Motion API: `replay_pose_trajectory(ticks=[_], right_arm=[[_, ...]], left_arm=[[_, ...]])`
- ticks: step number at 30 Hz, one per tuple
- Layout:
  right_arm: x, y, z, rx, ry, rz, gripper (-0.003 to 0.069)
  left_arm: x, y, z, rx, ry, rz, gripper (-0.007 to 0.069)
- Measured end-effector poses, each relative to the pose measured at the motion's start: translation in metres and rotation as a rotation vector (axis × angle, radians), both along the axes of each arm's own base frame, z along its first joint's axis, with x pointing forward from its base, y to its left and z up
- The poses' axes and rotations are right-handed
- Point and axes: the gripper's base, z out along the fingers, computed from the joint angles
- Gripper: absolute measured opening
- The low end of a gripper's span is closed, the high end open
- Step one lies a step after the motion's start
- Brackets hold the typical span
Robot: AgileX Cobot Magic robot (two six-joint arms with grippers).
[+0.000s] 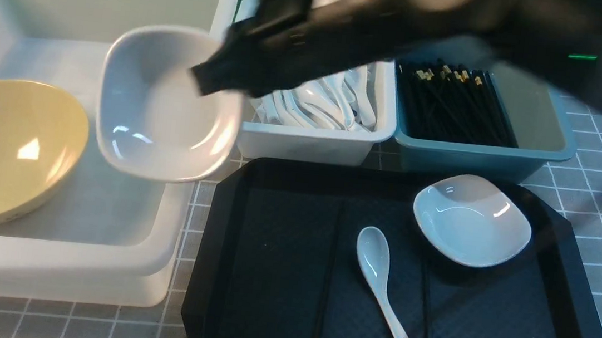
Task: On grey table put chopsticks spoon bowls plates into blue grey white boxes.
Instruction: 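Place the white bowl into the white bin on top of the stacked bowls with the right gripper, then reach for and grasp the small white dish on the black tray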
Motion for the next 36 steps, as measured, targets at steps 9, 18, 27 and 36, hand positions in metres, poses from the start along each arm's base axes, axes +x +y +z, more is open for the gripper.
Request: replay_pose_trajectory(ticks=[9,18,27,36], right_arm=[[0.032,0.08,-0.062,-0.184,0.04,-0.046,0.007],[0.036,0.086,-0.073,-0.155,0.041,-0.106,0.0092],[0.03,0.086,-0.065,-0.171,0.043,-0.096,0.0404],[0.001,0.04,0.048,-0.131,-0.117,-0.104,0.0482]], left_arm=[[0.0,0.0,0.0,0.001,0.0,0.0,-0.0008],[0.0,0.0,0.0,0.001,0.0,0.0,-0.0008],[0.0,0.0,0.0,0.001,0.0,0.0,-0.0008],[0.0,0.0,0.0,0.001,0.001,0.001,-0.0008]])
